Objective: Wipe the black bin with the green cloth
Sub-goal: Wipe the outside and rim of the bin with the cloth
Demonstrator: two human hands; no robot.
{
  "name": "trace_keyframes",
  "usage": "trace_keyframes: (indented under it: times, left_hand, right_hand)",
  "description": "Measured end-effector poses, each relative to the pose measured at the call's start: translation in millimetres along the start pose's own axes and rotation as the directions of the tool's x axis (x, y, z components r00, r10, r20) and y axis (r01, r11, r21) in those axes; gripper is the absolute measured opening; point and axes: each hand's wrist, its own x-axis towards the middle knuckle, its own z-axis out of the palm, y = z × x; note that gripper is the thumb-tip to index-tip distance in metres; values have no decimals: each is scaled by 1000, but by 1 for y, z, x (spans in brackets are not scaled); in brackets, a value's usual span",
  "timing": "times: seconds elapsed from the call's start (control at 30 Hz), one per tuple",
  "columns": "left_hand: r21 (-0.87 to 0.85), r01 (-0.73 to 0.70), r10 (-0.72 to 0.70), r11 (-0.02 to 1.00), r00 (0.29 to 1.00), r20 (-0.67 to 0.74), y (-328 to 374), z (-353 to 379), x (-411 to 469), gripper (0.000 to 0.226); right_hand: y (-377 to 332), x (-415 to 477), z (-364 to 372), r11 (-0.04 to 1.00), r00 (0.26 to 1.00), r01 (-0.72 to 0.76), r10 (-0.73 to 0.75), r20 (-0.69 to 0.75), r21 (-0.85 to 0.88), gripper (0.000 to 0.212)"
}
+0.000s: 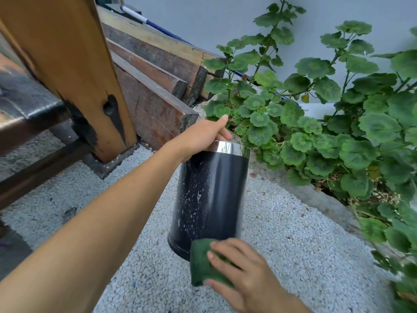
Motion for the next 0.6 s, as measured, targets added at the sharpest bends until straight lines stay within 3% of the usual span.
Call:
trace_keyframes:
  times: [0.1, 0.23, 0.33, 0.47, 0.6]
  left_hand:
    - [-20, 2, -1, 1000, 1000, 17, 2, 0, -5, 68]
    - [-39, 9, -8, 999, 999, 31, 4, 2, -8, 80]
    - [-96, -6, 10, 995, 999, 49, 4, 2, -9, 92]
    - [-210, 6, 12, 978, 996, 85, -3, 3, -6, 96]
    - [-214, 68, -53, 974, 996, 76, -4, 2, -6, 113]
  right_hand:
    - [-7, -1, -2, 983, 995, -93, 97, -15, 157, 38]
    - [-1, 50, -41, 829, 920, -374, 389, 52, 417, 28]
    - [24, 99, -74, 843, 879, -409, 467, -97, 348, 31]
    - [53, 149, -84, 913, 843, -377, 409, -351, 159, 36]
    - [51, 153, -56, 901, 849, -415, 434, -301, 129, 45]
